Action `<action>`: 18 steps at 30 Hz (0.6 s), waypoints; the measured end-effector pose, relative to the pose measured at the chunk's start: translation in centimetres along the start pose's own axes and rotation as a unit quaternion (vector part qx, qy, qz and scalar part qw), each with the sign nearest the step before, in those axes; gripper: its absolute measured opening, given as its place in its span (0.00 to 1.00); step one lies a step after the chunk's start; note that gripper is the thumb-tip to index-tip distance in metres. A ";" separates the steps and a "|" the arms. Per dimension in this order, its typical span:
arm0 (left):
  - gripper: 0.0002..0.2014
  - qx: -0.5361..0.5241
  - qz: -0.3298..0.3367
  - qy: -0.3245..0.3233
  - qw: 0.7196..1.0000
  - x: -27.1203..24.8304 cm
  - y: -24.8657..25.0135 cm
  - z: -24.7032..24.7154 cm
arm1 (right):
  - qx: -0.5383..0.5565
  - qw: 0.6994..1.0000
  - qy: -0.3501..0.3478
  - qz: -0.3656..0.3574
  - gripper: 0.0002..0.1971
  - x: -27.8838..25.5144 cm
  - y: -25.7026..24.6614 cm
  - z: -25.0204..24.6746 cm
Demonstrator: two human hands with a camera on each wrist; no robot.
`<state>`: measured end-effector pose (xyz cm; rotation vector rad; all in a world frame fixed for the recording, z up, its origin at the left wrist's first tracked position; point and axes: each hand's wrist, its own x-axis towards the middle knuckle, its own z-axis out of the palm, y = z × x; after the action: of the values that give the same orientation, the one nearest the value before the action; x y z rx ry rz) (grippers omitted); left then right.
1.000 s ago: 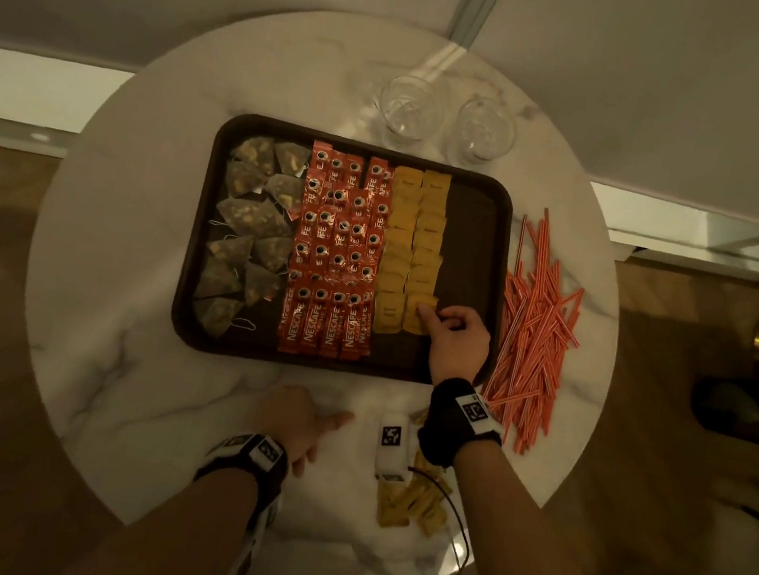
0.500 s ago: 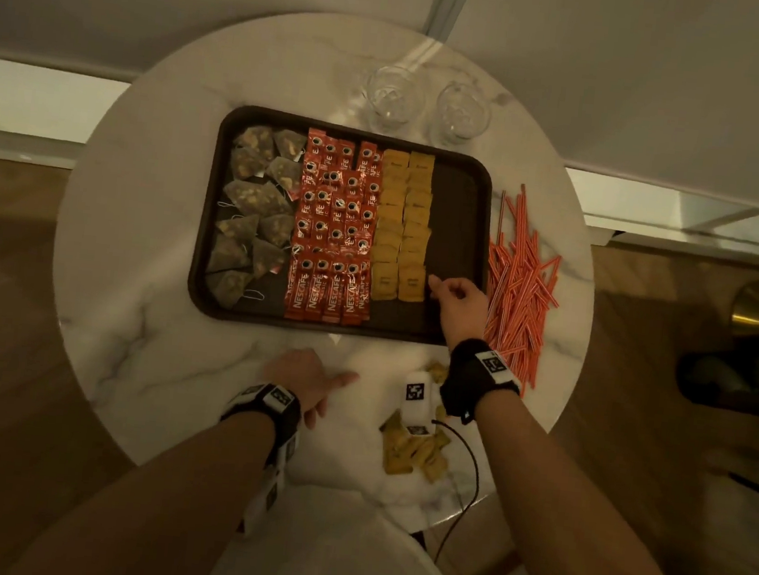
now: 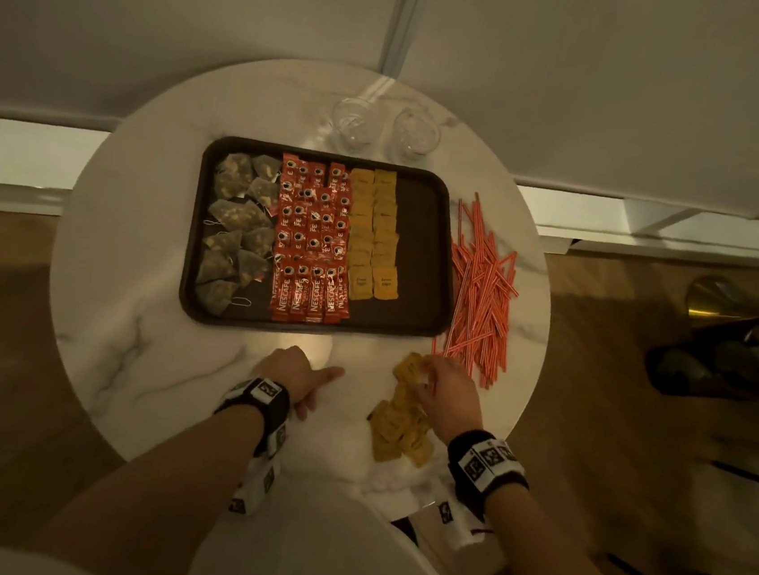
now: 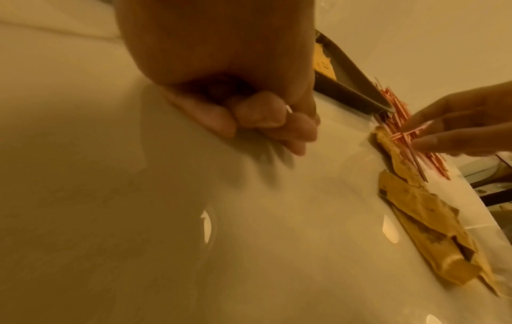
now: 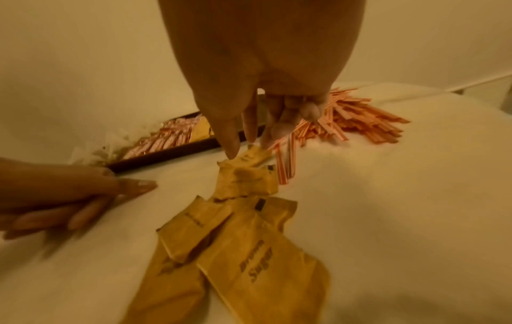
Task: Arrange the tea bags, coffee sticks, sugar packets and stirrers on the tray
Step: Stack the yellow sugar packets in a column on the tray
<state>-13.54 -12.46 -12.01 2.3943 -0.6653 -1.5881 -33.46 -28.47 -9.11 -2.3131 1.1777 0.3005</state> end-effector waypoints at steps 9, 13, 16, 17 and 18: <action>0.24 -0.119 0.004 -0.054 0.991 -1.2 0.7 -0.2 | -0.122 0.992 -0.016 -0.004 0.17 2.4 -1.9 -0.4; 0.09 -0.075 0.102 -0.006 0.992 -0.8 1.8 -0.4 | -0.033 0.999 -0.040 -0.011 0.06 1.8 -3.1 -0.3; 0.12 -0.087 0.196 0.024 0.976 -1.5 3.1 -0.4 | 0.046 0.997 -0.054 -0.025 0.09 1.2 -4.6 -0.5; 0.13 -0.095 0.217 0.020 0.971 -1.8 3.5 -0.4 | 0.058 0.996 -0.060 -0.037 0.09 1.0 -5.1 -0.7; 0.11 -0.102 0.234 0.018 0.967 -2.2 3.8 -0.5 | 0.065 0.994 -0.066 -0.050 0.09 0.9 -5.5 -0.9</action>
<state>-14.79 -14.82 -8.52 1.9283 -0.9276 -1.3351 -28.53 -26.89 -6.76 -2.1951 0.9837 0.3253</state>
